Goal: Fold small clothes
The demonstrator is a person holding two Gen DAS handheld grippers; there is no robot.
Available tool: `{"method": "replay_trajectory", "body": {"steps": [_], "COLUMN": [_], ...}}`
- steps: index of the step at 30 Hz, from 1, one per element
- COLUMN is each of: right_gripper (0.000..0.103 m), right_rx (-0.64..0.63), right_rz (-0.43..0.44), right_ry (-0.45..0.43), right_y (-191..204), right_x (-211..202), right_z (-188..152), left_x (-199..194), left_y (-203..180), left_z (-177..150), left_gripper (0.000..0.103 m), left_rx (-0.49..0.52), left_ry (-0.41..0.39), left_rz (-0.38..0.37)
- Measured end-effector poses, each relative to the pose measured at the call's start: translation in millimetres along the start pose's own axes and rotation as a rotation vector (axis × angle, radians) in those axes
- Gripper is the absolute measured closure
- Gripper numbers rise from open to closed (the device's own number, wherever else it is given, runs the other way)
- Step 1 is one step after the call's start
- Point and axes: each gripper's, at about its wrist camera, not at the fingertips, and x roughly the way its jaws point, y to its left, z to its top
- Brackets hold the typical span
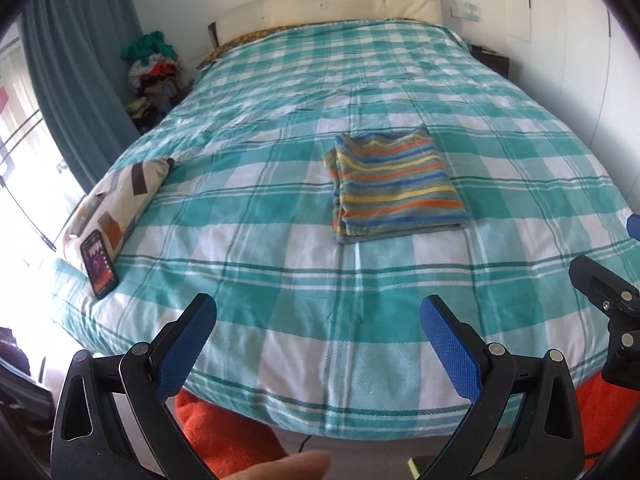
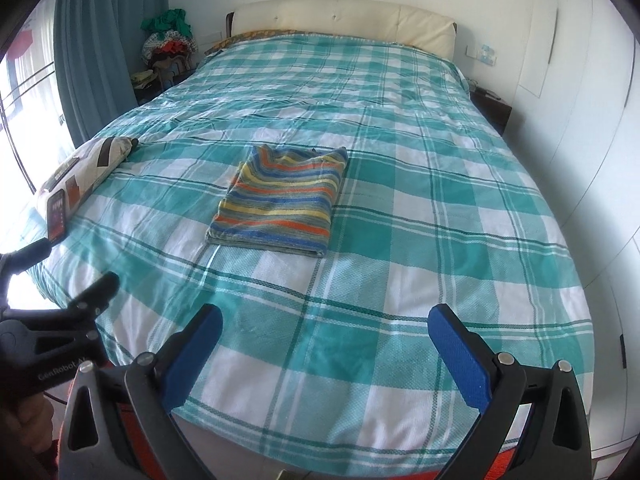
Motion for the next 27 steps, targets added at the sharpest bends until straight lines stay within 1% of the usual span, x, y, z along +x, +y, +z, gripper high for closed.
{"method": "replay_trajectory", "body": {"steps": [5, 11, 14, 17, 22, 25, 27], "right_gripper": [0.002, 0.002, 0.002, 0.002, 0.002, 0.002, 0.002], "right_rx": [0.001, 0.015, 0.018, 0.009, 0.018, -0.005, -0.015], "right_rz": [-0.008, -0.001, 0.018, 0.026, 0.073, 0.098, 0.109], "right_ry": [0.012, 0.022, 0.019, 0.007, 0.000, -0.011, -0.009], "right_y": [1, -4, -7, -9, -12, -6, -4], "right_x": [-6, -19, -33, -55, -90, -111, -118], "right_z": [2, 5, 5, 1, -10, -17, -21], "left_x": [-2, -17, -34, -54, -84, -97, -102], "left_y": [-2, -2, 0, 5, 18, 22, 23], "left_z": [2, 7, 5, -3, -12, -16, -18], "left_gripper": [0.001, 0.001, 0.001, 0.001, 0.001, 0.001, 0.001], "left_rx": [-0.029, -0.070, -0.068, -0.055, -0.091, -0.088, -0.090], "left_ry": [0.022, 0.064, 0.067, 0.060, 0.055, 0.046, 0.048], "left_rz": [-0.055, -0.083, -0.084, -0.060, -0.094, -0.096, -0.107]}}
